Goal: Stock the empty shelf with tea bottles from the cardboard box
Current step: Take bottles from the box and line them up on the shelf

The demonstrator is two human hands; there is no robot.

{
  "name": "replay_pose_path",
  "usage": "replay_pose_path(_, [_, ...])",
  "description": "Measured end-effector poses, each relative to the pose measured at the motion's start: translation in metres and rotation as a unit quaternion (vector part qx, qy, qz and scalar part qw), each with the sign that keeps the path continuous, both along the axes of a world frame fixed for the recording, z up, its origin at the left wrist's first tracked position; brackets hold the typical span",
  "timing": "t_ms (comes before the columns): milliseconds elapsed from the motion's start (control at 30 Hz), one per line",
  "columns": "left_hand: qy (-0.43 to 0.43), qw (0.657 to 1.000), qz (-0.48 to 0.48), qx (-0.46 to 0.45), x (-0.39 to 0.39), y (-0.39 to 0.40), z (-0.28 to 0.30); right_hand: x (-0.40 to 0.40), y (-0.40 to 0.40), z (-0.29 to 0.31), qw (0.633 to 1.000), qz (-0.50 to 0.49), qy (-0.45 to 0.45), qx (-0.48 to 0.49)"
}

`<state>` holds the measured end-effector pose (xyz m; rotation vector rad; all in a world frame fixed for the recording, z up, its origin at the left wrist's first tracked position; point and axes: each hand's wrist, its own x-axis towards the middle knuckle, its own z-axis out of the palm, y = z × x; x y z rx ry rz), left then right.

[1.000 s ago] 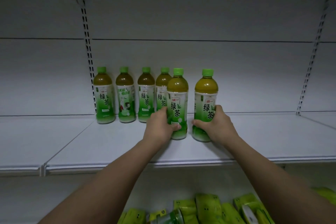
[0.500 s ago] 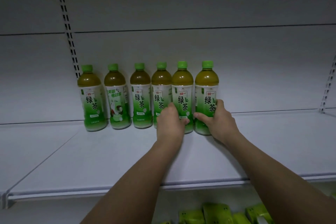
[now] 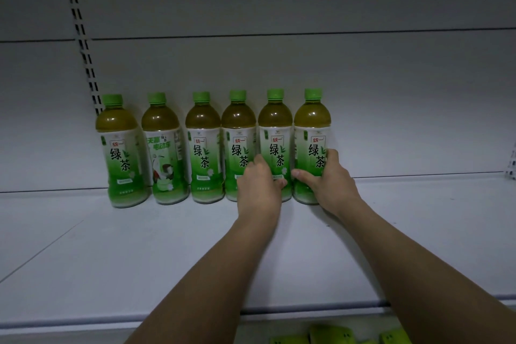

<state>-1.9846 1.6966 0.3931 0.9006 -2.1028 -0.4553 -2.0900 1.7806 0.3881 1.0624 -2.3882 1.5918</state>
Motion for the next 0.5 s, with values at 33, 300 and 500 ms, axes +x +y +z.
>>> replay_pose_path(33, [-0.005, 1.000, 0.000, 0.000, 0.000, 0.001, 0.000, 0.000, 0.000, -0.001, 1.000, 0.001, -0.002, -0.003])
replay_pose_path(300, [-0.120, 0.990, -0.065, 0.036, 0.016, 0.002, 0.015, 0.018, 0.010, 0.010, 0.991, 0.009, -0.065, 0.113])
replay_pose_path(500, [-0.208, 0.971, -0.114, 0.021, 0.060, 0.014, 0.021, 0.045, 0.043, 0.024, 0.978, 0.003, -0.016, 0.209])
